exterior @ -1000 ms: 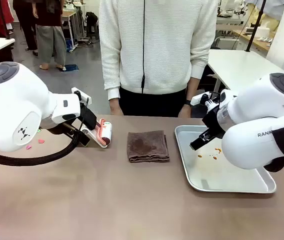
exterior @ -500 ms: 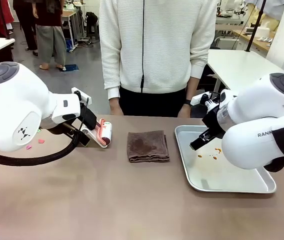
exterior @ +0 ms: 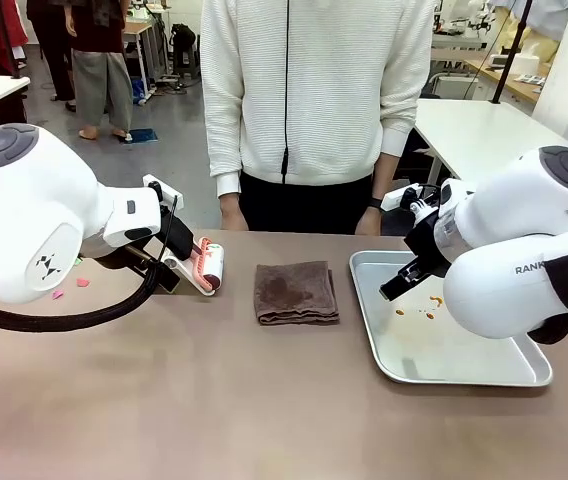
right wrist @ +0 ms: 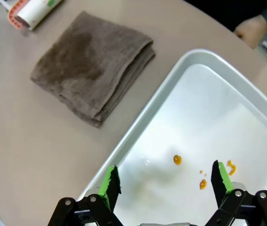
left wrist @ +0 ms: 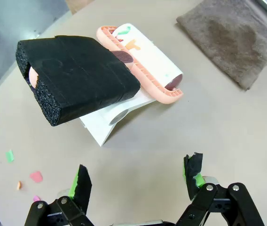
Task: Clean the surface of the table.
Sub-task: Hold the Lint Roller with your left hand and the towel with your right hand.
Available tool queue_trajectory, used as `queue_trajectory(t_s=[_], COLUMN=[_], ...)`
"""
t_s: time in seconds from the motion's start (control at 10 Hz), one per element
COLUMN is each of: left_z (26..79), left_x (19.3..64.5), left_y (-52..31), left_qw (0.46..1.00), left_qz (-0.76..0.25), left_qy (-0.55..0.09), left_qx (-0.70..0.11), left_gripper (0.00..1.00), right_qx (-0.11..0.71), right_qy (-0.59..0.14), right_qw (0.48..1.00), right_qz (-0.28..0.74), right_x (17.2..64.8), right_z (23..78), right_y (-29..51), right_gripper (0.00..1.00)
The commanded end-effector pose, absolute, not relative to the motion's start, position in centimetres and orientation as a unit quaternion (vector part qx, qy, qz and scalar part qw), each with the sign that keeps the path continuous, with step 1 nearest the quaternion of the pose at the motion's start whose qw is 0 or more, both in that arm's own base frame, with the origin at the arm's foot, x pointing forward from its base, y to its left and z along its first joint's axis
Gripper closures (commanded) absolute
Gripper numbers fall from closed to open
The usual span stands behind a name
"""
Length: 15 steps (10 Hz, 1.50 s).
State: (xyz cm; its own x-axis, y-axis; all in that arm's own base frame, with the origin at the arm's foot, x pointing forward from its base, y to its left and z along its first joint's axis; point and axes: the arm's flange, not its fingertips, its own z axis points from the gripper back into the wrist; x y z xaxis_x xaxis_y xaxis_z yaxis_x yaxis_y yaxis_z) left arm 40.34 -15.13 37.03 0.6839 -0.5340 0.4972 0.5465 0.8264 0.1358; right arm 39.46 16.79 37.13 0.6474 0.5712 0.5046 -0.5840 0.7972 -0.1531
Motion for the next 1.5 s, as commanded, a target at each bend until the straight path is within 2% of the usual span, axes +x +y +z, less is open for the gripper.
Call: queue_trajectory(t_s=[0.0, 0.4, 0.5, 0.7, 0.8, 1.1, 1.4], left_z=[37.0, 37.0, 38.2, 41.5, 43.7, 48.1, 50.1], left_x=[40.3, 40.3, 39.6, 37.3, 35.9, 33.0, 30.2], left_y=[-15.1, -15.1, -14.2, -11.7, -10.1, -4.3, 5.2], left_qw=[0.917, 0.917, 0.925, 0.958, 0.963, 0.937, 0.867], left_qz=[-0.295, -0.294, -0.286, -0.207, -0.168, -0.139, -0.082], left_qy=[-0.267, -0.267, -0.244, -0.166, -0.159, -0.212, -0.294], left_qx=[-0.012, -0.012, -0.051, -0.105, -0.135, -0.240, -0.394], left_gripper=[0.00, 0.00, 0.00, 0.00, 0.00, 0.00, 0.00], right_qx=[0.012, 0.012, 0.012, 0.075, 0.124, 0.245, 0.386], right_qy=[-0.274, -0.274, -0.220, -0.159, -0.157, -0.217, -0.274], right_qw=[0.908, 0.908, 0.938, 0.966, 0.966, 0.941, 0.880], right_qz=[0.318, 0.318, 0.266, 0.187, 0.165, 0.087, -0.037], right_x=[39.5, 39.5, 38.5, 35.6, 33.5, 28.1, 24.6], right_z=[37.1, 37.1, 38.3, 41.7, 44.0, 48.5, 49.9], right_y=[16.8, 16.8, 16.8, 16.2, 15.3, 10.8, 0.6], right_gripper=[0.00, 0.00, 0.00, 0.00, 0.00, 0.00, 0.00])
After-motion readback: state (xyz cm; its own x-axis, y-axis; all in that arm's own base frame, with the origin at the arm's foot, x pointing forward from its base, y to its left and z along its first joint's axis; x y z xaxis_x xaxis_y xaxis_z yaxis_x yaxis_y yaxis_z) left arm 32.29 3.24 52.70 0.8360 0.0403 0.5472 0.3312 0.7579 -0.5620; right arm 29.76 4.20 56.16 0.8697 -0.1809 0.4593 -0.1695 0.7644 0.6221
